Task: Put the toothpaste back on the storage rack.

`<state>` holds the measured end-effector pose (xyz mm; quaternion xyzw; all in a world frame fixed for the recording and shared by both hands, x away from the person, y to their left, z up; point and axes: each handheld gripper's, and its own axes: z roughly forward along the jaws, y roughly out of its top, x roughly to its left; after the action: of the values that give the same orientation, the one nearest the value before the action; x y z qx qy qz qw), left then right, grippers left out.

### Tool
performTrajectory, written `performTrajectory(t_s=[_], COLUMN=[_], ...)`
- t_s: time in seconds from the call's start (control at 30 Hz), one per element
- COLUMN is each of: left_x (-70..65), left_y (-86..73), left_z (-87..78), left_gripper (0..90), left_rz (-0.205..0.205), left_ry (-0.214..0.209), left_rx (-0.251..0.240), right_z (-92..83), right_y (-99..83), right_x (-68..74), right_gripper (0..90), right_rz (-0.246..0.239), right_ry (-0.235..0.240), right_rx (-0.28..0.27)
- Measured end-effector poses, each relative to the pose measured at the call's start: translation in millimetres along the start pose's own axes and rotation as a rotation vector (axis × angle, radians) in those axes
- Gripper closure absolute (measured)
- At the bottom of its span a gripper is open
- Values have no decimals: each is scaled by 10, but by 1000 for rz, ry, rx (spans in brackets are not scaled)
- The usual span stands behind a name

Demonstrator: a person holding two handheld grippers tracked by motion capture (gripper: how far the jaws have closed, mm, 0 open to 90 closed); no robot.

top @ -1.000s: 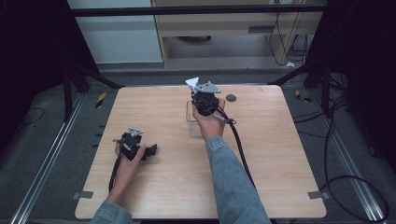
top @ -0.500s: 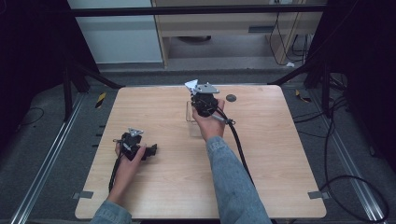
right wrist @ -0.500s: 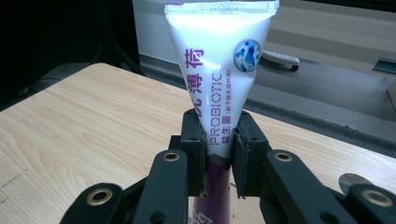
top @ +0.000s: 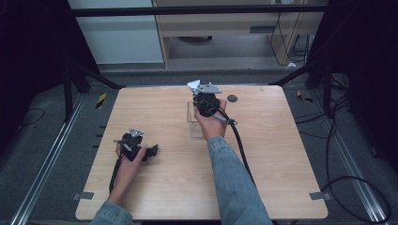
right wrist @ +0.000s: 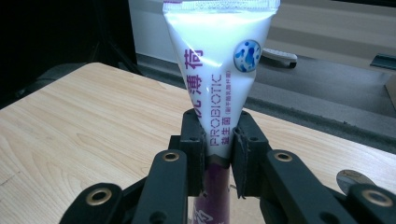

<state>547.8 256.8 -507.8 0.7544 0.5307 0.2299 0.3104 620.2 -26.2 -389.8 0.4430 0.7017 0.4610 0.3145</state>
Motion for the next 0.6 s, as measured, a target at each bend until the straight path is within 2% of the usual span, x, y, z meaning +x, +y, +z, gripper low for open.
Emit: performTrajectory(t_s=[0.2, 0.6], left_x=[0, 0], left_y=[0, 1], left_z=[0, 1], left_gripper=[0, 0], left_rz=[0, 1], left_ry=[0, -1], left_rx=[0, 0], right_z=[15, 1], right_y=[-24, -47], right_x=[20, 20], right_gripper=[764, 763], right_rz=[-16, -33], right_ry=[-16, -7], right_rx=[23, 57])
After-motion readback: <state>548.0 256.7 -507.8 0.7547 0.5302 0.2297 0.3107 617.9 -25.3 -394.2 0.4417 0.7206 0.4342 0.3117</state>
